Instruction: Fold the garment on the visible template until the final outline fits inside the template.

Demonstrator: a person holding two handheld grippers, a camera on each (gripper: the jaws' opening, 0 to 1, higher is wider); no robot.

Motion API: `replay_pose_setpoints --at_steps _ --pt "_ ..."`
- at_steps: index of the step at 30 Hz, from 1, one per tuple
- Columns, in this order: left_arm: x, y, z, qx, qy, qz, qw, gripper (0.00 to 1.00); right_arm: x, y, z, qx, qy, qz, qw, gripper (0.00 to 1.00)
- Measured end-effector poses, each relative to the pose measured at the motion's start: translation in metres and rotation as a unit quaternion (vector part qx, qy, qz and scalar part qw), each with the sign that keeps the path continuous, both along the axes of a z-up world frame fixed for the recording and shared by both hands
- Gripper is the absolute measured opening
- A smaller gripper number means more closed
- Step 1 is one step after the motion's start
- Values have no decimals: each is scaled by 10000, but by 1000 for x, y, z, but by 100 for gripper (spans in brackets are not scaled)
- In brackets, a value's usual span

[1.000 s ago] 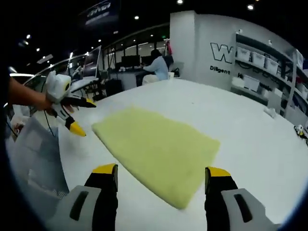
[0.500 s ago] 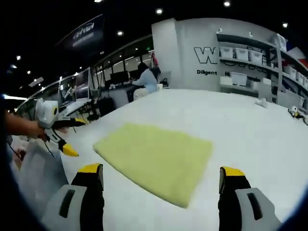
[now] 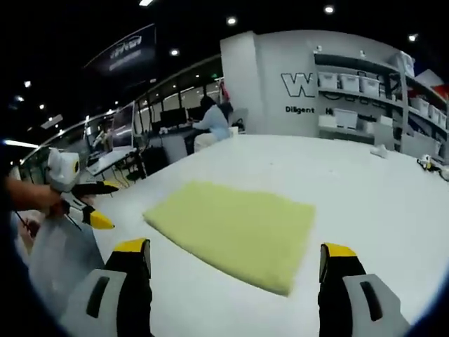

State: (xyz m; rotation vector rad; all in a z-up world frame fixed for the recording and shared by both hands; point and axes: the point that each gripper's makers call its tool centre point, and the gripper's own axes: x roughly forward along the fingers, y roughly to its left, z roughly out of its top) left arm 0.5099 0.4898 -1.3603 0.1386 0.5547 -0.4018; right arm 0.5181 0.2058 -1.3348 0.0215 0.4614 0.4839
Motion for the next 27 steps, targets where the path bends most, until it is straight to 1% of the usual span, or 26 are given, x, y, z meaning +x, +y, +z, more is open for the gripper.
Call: replay_pose_setpoints --at_steps 2,4,5,6,7,8,9,10,11,16,18,21,23,27 --pt "-3 0 -2 -26 8 26 10000 99 -3 -1 -9 -147 73 78 9998 99" --pt "-7 -4 -5 -98 44 -44 9999 99 -3 -3 -12 -135 107 75 9998 99" --pt "-8 -13 -3 -364 -18 -166 9992 99 -4 -5 -13 -78 136 36 9999 99" --pt "-10 -19 -3 -526 -16 -224 9984 99 -4 -5 -13 -1 168 14 9999 99" --pt "-12 -18 -6 -489 68 -236 9985 99 -4 -5 -12 105 179 -6 9998 99" --pt "-13 -19 -7 -335 81 -311 9989 99 -3 -6 -12 232 173 -63 9996 99" --pt "-12 -21 -4 -274 -18 -373 9989 99 -3 -7 -14 225 200 -66 9995 99" --pt "-9 -23 2 -273 -234 -435 9984 99 -3 -8 -17 211 250 -60 9994 99" --pt "-9 -23 2 -307 -224 -402 9985 99 -3 -8 -18 201 263 -56 9994 99" --pt "-6 -18 8 -453 -377 -315 9978 99 -5 -4 -22 237 324 4 9992 99" --pt "-6 -18 8 -496 -382 -279 9976 99 -8 -3 -27 115 354 82 9993 99" --pt "-6 -17 8 -387 -418 -286 9980 99 -11 -2 -35 -46 419 184 9989 99" --pt "-6 -17 9 -354 -473 -296 9978 99 -12 -1 -37 -130 430 232 9987 99" --pt "-7 -18 7 -138 -541 -353 9978 99 -12 0 -35 -317 374 254 9985 98"
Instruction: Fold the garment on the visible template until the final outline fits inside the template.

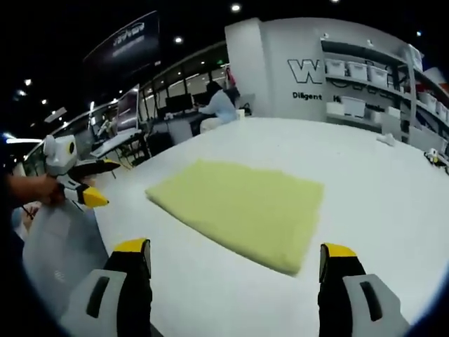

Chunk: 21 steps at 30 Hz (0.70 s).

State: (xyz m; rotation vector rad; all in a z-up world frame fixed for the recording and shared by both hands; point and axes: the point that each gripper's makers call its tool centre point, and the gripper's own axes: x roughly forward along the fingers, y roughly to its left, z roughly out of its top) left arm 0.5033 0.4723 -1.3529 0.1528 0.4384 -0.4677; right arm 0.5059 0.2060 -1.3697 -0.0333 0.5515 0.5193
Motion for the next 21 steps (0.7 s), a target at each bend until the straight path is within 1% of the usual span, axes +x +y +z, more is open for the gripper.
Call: replay_pose_setpoints --at_steps 3,4,7,9,13,17,19,21 --pt "1 -3 0 64 -69 -81 9999 99 -2 1 3 -25 -64 -3 10000 97" --pt "1 -4 -1 68 -47 -100 9999 99 -2 2 3 -13 -66 -6 10000 97" --pt "0 -4 -3 -8 42 -105 9999 99 -4 0 3 -17 -70 -28 10000 98" --pt "2 -3 -1 -132 48 -62 9999 99 -5 -5 3 -12 -104 -82 9999 98" --pt "1 -2 -3 -155 114 1 9998 99 -7 -11 4 70 -83 -217 9997 97" --pt "1 -2 0 -98 14 -10 10000 99 -10 -12 3 64 -57 -219 9997 97" --pt "1 -2 -2 -142 69 -5 9999 99 -11 -11 2 66 -29 -199 9998 97" --pt "1 -3 -3 -80 56 -27 9999 99 -11 -11 3 69 -43 -183 9998 97"
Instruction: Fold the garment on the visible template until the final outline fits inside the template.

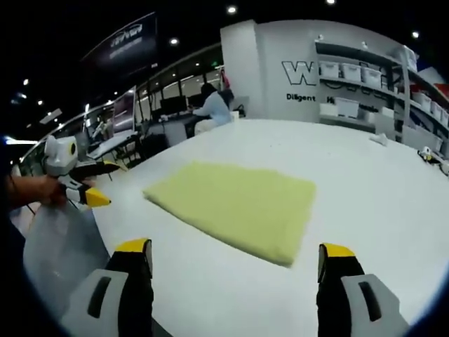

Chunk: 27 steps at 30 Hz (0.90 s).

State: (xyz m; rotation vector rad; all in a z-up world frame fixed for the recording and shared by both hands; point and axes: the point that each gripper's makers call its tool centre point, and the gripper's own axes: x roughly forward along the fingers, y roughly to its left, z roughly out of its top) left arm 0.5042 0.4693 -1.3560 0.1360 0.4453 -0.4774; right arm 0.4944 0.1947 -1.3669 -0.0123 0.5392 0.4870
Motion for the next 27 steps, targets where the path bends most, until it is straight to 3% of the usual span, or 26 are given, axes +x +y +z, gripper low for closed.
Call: replay_pose_setpoints --at_steps 4,7,27 --pt "-1 -4 -3 54 33 -101 9999 99 1 0 4 62 -28 -29 10000 96" --pt "-2 -3 -5 87 62 -108 9999 99 3 7 15 527 -38 -170 9985 96" --pt "-5 -6 -15 169 261 -153 9994 98 -5 -1 0 358 174 -202 9990 96"
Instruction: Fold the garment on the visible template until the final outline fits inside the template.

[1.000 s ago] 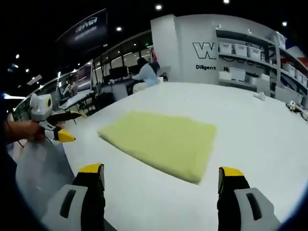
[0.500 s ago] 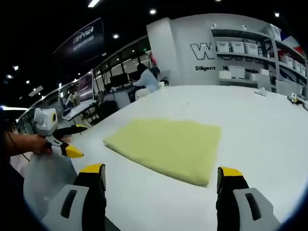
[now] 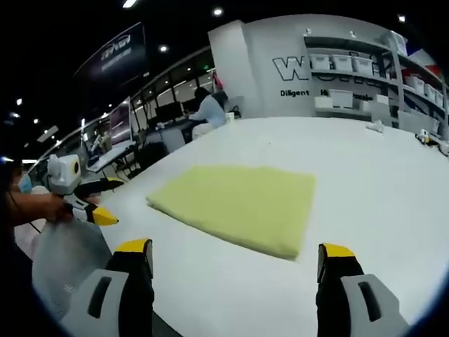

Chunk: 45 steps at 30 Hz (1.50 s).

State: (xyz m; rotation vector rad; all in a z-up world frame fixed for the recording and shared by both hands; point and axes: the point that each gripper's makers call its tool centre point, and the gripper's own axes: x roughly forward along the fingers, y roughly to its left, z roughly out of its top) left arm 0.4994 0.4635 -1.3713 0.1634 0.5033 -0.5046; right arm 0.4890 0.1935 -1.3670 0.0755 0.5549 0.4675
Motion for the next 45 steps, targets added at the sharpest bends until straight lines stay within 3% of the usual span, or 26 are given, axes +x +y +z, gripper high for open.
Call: replay_pose_setpoints --at_steps 9,12,24,33,45 --pt "0 0 -4 5 68 -24 10000 97 0 1 -2 -7 -24 27 10000 95" --pt "-1 -1 -5 20 92 -48 9999 96 -1 3 4 355 -10 -83 9993 94" --pt "1 0 0 -67 3 17 10000 96 1 -4 8 282 -164 -84 9994 94" --pt "0 -3 1 -20 -27 -58 10000 96 -4 -3 -5 122 -18 70 9999 94" --pt "-3 -7 -2 31 53 -142 9999 96 -8 -3 -4 147 -24 69 9999 92"
